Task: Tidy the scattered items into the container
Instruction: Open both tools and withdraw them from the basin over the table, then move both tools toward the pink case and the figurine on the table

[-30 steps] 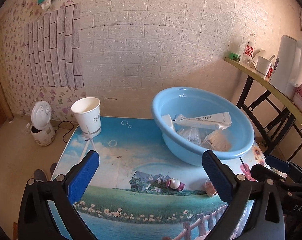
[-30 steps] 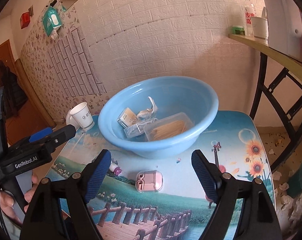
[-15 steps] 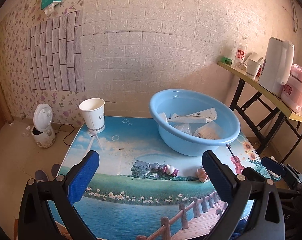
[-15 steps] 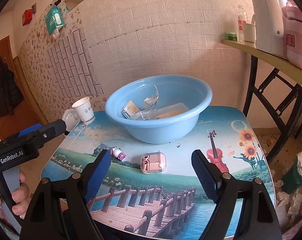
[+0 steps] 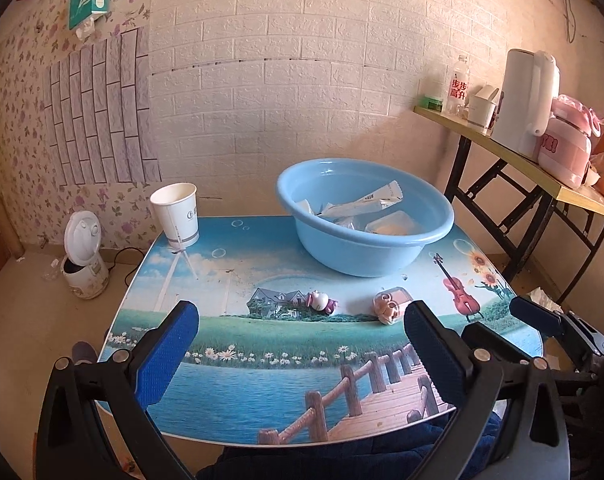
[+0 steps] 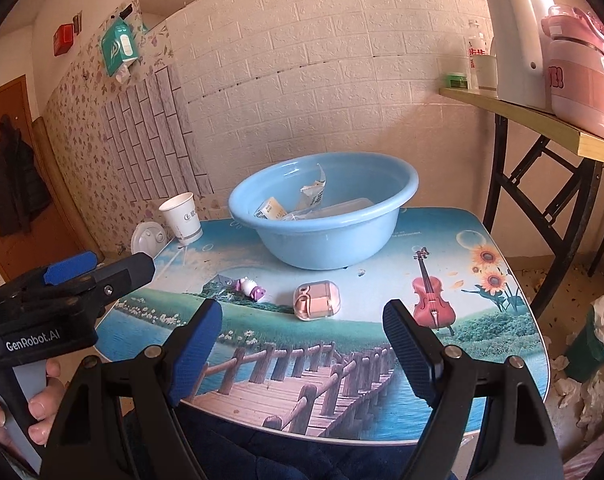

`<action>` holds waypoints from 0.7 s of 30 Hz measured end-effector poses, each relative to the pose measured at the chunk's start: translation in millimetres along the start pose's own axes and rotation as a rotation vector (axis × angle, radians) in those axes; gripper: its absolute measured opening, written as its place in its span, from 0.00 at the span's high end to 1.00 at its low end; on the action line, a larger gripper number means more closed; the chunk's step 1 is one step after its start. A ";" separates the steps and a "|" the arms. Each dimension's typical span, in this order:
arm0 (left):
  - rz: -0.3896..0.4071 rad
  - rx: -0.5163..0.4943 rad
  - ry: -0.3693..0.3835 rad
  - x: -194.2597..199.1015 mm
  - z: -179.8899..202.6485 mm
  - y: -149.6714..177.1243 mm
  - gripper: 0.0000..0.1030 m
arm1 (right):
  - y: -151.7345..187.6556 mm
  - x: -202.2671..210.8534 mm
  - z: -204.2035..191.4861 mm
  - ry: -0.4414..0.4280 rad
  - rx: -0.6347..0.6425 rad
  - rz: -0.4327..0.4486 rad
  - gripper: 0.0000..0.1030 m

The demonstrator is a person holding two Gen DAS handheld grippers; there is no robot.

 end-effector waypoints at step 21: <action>-0.056 0.065 -0.029 -24.0 -25.8 16.4 0.00 | 13.4 -14.8 2.4 0.032 -0.012 -0.050 0.18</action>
Point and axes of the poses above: each gripper's, at about its wrist camera, not at the fingertips, and x roughly against the way its jaws point, z to its right, y to its underside, the point moved 6 cm from there along -x, roughly the way its jaws point, and after that the axes turned 14 degrees about -z, right-handed, at the moved point
